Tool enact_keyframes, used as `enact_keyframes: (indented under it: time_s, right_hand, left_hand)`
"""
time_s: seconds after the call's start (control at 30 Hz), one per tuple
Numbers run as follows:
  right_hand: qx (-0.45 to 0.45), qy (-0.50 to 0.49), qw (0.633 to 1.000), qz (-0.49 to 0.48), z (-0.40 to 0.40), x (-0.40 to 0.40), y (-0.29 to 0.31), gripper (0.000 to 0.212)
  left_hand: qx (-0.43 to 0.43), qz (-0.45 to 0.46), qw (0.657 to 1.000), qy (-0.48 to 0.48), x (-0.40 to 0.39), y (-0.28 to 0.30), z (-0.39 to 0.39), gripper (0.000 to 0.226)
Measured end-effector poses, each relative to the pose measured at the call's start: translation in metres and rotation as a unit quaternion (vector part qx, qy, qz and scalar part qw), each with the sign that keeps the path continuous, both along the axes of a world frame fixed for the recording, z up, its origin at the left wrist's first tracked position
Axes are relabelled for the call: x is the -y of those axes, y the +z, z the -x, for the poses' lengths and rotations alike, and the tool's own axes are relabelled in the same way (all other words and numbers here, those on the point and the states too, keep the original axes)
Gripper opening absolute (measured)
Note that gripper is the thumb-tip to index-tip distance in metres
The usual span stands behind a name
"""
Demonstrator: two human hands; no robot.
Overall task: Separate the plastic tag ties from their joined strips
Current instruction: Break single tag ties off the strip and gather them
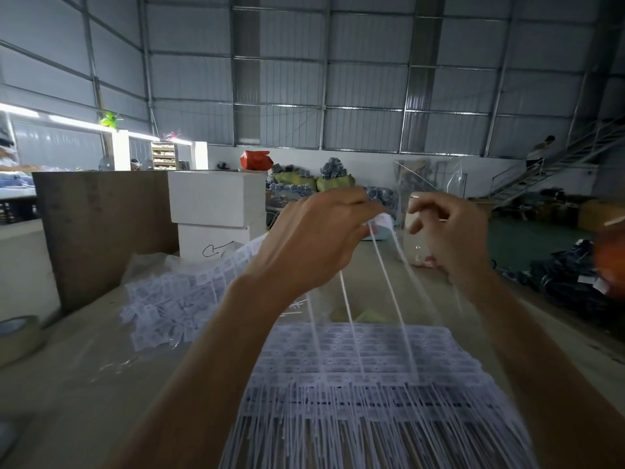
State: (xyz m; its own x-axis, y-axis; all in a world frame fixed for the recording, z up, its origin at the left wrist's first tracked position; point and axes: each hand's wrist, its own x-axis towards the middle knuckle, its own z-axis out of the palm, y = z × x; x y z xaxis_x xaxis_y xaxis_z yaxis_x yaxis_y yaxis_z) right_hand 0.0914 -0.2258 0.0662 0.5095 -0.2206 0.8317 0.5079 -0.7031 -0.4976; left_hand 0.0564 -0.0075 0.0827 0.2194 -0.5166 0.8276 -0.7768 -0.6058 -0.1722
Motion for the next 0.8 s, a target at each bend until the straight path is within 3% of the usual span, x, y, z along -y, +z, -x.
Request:
enact_keyframes:
  time_s: [0.07,0.1,0.27,0.37,0.6,0.8]
  right_hand:
    - [-0.062,0.146,0.982,-0.100,0.006,0.013,0.006,0.020]
    - [-0.088,0.205,0.969,-0.105,0.010,0.015,0.008,0.021]
    - [-0.212,0.376,0.902,-0.019,0.021,-0.007,0.009,0.029]
    - [-0.210,0.407,0.889,0.011,0.022,-0.016,0.005,0.034]
    - [-0.168,0.442,0.881,-0.035,0.025,-0.014,0.008,0.017]
    - [-0.097,0.334,0.936,0.059,0.027,-0.023,0.008,0.011]
  left_hand:
    - [-0.002,0.010,1.000,-0.012,0.000,0.002,0.001,0.029]
    - [-0.002,0.011,1.000,-0.009,0.000,0.002,0.000,0.030]
    - [0.003,0.000,1.000,0.006,0.000,-0.005,-0.011,0.034]
    - [-0.005,0.026,1.000,-0.003,-0.004,-0.007,-0.013,0.028]
    - [-0.008,0.069,0.997,0.044,-0.011,-0.006,-0.015,0.033]
    - [0.040,0.070,0.994,0.077,-0.015,-0.005,-0.007,0.024]
